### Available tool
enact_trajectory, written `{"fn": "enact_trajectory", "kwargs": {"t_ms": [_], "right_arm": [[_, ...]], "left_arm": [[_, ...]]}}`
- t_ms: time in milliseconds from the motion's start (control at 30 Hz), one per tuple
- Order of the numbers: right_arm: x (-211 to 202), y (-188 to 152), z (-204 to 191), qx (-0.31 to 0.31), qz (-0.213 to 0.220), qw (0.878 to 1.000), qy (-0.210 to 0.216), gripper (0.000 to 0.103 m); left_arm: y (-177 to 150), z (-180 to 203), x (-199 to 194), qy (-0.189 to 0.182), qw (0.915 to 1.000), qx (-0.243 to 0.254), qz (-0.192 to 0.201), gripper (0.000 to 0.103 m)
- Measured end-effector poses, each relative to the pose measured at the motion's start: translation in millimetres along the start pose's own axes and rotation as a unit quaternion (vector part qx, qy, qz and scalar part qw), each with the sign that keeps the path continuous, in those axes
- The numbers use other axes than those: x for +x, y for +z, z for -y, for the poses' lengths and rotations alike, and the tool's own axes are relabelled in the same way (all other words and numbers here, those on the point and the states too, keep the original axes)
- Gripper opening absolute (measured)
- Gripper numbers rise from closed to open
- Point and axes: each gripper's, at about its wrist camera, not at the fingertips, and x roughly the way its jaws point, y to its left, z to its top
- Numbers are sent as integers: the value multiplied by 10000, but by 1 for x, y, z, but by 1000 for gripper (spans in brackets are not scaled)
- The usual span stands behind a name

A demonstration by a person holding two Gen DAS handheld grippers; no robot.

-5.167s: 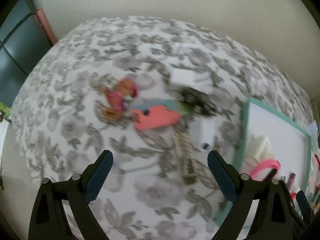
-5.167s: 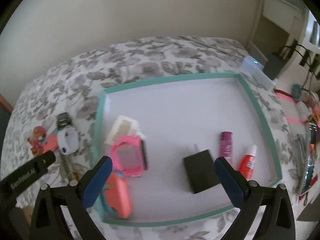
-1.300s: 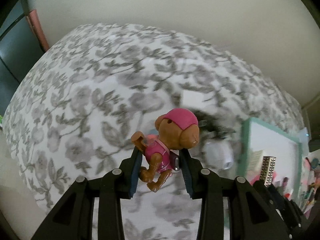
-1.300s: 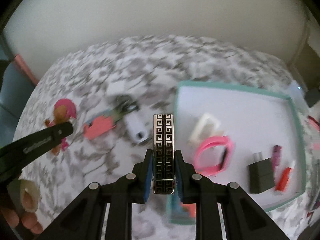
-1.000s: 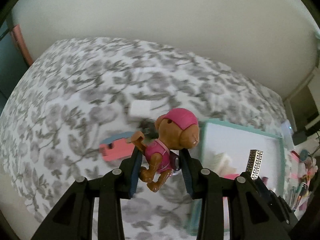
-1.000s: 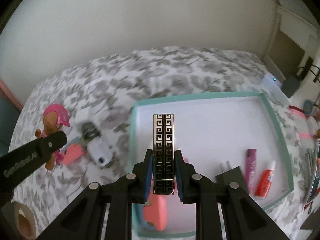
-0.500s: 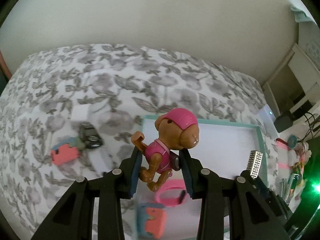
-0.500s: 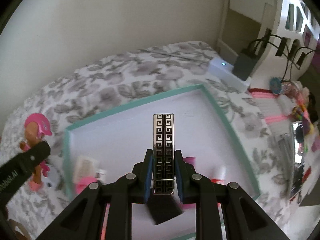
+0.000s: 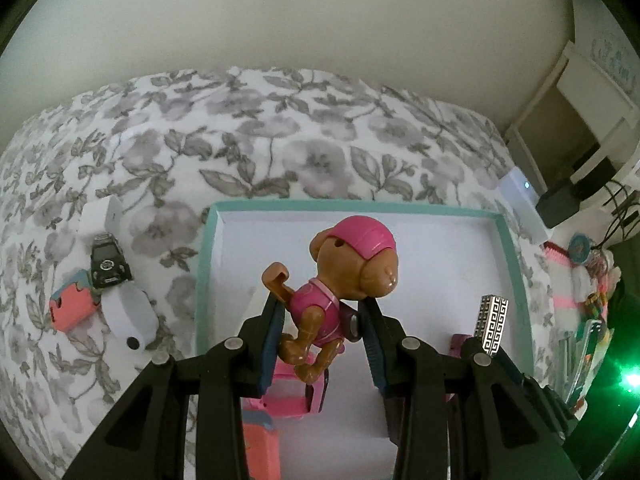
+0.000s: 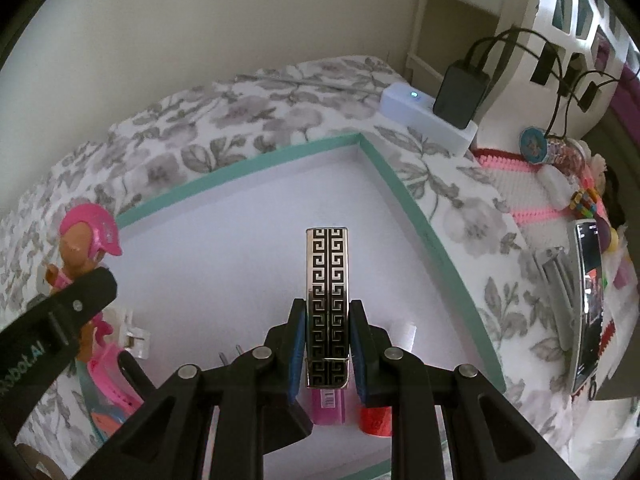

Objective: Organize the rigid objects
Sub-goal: 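Carry the dog figure and gold lighter into the tray and release both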

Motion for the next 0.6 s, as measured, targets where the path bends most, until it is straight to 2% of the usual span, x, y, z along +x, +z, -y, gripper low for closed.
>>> {"fn": "enact_trajectory", "kwargs": {"t_ms": [367,600], "right_arm": [[16,-6,1,-13,-237,9997,-17,22],[16,-5,0,-51,-230,9997,-29,22]], "left_arm": [[-1,6,15,-92,9998,132,-74,40],[-1,4,15,-170,9997,147,-111,40]]}}
